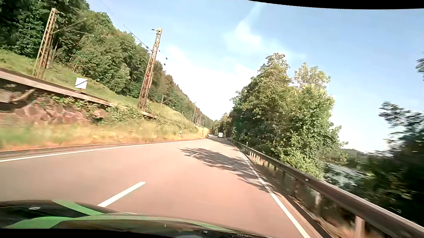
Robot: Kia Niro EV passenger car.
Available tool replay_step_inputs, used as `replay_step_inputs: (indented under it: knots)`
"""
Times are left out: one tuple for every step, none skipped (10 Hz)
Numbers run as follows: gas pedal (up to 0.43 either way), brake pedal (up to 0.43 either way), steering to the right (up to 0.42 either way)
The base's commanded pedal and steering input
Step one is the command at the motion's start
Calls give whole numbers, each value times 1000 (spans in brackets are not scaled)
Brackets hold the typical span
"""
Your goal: Follow the waypoints while adhering to traffic rules and regulations
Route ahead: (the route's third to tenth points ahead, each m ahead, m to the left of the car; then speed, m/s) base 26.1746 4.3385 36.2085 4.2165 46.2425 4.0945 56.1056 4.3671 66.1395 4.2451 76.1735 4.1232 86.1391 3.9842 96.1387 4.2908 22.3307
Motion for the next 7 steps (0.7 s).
replay_step_inputs:
  knots:
    - [209,0,4]
    - [197,0,4]
    - [197,0,4]
    - [197,0,4]
    - [197,0,4]
    - [197,0,4]
    - [209,0,4]
